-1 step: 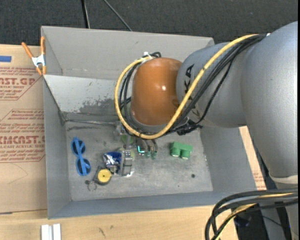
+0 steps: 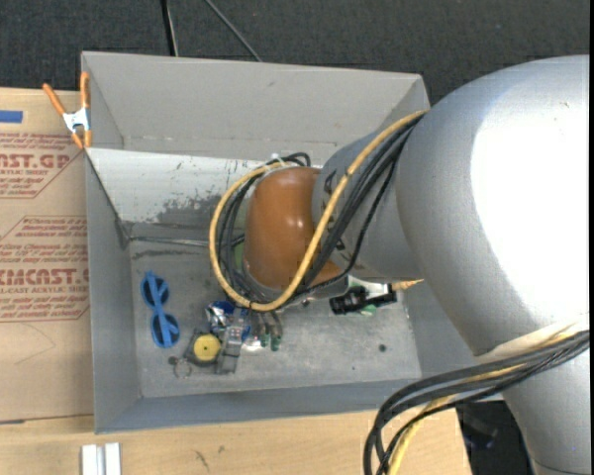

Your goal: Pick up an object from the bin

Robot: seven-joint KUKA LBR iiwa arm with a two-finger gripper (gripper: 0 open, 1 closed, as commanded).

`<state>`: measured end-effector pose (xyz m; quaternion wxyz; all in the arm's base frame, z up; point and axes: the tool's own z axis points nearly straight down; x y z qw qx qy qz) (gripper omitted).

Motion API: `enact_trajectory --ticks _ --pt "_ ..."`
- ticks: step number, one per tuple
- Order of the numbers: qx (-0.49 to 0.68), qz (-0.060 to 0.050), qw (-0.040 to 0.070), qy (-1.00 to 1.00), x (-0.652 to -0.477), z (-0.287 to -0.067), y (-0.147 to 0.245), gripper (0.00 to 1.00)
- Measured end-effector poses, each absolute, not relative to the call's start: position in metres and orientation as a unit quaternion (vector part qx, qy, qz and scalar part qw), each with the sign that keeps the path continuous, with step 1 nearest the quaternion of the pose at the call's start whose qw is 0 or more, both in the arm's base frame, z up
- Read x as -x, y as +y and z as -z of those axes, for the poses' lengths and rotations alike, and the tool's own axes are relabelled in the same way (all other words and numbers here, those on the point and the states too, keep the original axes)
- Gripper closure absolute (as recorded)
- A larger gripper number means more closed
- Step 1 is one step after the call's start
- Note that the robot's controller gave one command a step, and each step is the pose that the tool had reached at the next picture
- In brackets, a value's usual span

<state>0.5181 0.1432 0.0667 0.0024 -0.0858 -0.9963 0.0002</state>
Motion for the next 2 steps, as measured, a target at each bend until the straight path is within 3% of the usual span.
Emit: enact_trajectory --ticks 1,2 --pt "0.086 0.000 0.001 -0.996 -0.520 -0.070 0.143 1.00" --pt "0.086 0.001 -0.004 -0.996 -0.514 -0.227 0.079 1.00"
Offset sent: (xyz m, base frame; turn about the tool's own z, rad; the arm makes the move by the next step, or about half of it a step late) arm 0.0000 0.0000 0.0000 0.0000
